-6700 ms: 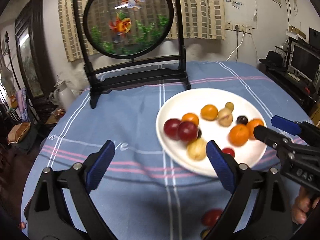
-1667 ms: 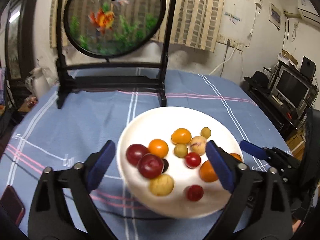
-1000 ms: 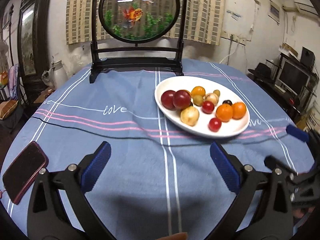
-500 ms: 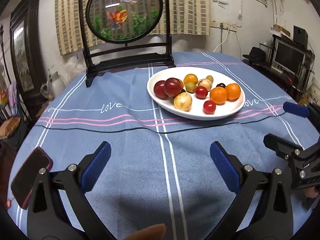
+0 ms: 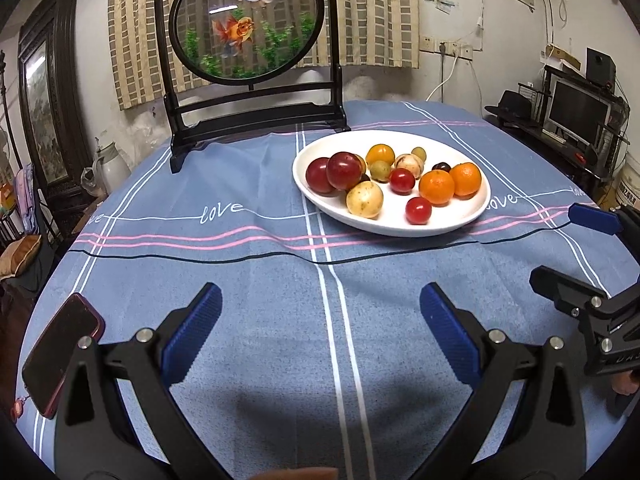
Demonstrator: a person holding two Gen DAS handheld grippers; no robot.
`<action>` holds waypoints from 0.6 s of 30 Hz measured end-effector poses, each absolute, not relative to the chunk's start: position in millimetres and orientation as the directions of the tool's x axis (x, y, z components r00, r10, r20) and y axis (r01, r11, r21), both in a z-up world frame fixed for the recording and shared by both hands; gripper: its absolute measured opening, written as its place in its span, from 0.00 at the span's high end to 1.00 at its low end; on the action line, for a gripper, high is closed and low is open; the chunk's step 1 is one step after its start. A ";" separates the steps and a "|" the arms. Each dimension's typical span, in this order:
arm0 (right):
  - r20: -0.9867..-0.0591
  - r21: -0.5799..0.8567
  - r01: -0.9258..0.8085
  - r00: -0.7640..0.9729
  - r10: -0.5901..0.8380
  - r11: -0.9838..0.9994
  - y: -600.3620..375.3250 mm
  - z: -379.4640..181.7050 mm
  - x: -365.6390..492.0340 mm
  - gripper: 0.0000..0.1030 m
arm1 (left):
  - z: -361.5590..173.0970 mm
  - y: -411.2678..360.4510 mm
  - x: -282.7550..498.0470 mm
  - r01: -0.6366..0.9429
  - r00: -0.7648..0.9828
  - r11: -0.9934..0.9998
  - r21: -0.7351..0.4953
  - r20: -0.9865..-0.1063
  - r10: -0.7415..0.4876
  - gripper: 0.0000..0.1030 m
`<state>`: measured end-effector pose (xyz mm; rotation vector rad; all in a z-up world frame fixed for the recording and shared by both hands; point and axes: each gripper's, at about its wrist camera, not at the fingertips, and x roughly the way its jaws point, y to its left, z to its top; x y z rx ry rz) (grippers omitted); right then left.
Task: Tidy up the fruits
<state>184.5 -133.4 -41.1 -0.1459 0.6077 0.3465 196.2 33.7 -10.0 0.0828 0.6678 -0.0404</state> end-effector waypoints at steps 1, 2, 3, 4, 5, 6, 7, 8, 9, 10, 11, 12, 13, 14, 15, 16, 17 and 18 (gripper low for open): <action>-0.580 -0.034 -0.360 0.767 0.275 0.933 -133.5 -40.7 184.5 0.01 | -10.5 33.3 196.3 0.064 0.785 0.996 0.067 -0.620 -0.009 0.02; -0.579 -0.034 -0.359 0.768 0.275 0.933 -133.5 -40.4 184.7 0.01 | -11.0 33.0 196.3 0.066 0.784 0.995 0.068 -0.621 -0.010 0.02; -0.579 -0.033 -0.359 0.768 0.275 0.933 -133.4 -40.3 184.8 0.01 | -11.4 32.8 196.4 0.066 0.783 0.996 0.068 -0.622 -0.010 0.02; -0.579 -0.032 -0.359 0.767 0.275 0.933 -133.1 -40.4 185.0 0.01 | -11.5 32.8 196.3 0.066 0.782 0.996 0.067 -0.623 -0.010 0.02; -0.580 -0.033 -0.359 0.767 0.275 0.933 -133.3 -40.3 185.1 0.01 | -11.8 33.0 196.5 0.065 0.781 0.996 0.066 -0.624 -0.010 0.02; -0.580 -0.034 -0.358 0.767 0.273 0.933 -133.3 -40.2 184.9 0.01 | -11.5 33.1 196.5 0.064 0.781 0.996 0.067 -0.625 -0.009 0.02; -0.579 -0.035 -0.357 0.768 0.272 0.933 -133.4 -40.0 184.7 0.01 | -11.2 33.5 196.5 0.062 0.782 0.996 0.066 -0.624 -0.007 0.02; -0.579 -0.033 -0.357 0.768 0.274 0.933 -133.4 -40.0 184.7 0.01 | -10.8 34.0 196.1 0.061 0.783 0.996 0.063 -0.621 -0.009 0.02; -0.580 -0.032 -0.357 0.768 0.273 0.934 -133.7 -40.5 184.7 0.01 | -10.6 34.5 195.8 0.061 0.785 0.996 0.059 -0.620 -0.011 0.02; -0.580 -0.031 -0.357 0.767 0.274 0.934 -133.9 -40.6 184.8 0.01 | -10.4 35.1 195.9 0.059 0.785 0.997 0.056 -0.619 -0.012 0.02; -0.579 -0.030 -0.356 0.767 0.274 0.934 -134.1 -40.5 184.8 0.01 | -10.5 35.6 196.0 0.057 0.785 0.997 0.055 -0.620 -0.011 0.02; -0.579 -0.030 -0.356 0.768 0.274 0.934 -134.2 -40.5 184.7 0.01 | -10.8 35.7 196.3 0.055 0.784 0.997 0.056 -0.621 -0.009 0.02; -0.579 -0.030 -0.355 0.768 0.274 0.934 -134.3 -40.6 184.7 0.01 | -10.4 35.7 196.2 0.055 0.784 0.997 0.057 -0.621 -0.008 0.02; -0.579 -0.029 -0.355 0.768 0.274 0.935 -134.7 -40.9 185.1 0.01 | -10.4 35.3 196.2 0.054 0.784 0.997 0.059 -0.621 -0.005 0.02; -0.580 -0.027 -0.355 0.767 0.274 0.935 -134.8 -41.0 185.1 0.01 | -10.5 35.0 196.1 0.054 0.784 0.997 0.060 -0.621 -0.005 0.02; -0.581 -0.026 -0.355 0.766 0.275 0.934 -134.8 -41.0 185.0 0.01 | -10.5 34.7 195.7 0.055 0.785 0.997 0.060 -0.620 -0.006 0.02; -0.581 -0.026 -0.354 0.766 0.274 0.935 -135.1 -41.4 185.5 0.01 | -10.2 34.3 195.5 0.057 0.786 0.997 0.061 -0.618 -0.007 0.02; -0.581 -0.026 -0.354 0.766 0.274 0.935 -135.1 -41.4 185.5 0.01 | -10.2 34.1 195.3 0.059 0.787 0.996 0.062 -0.616 -0.009 0.02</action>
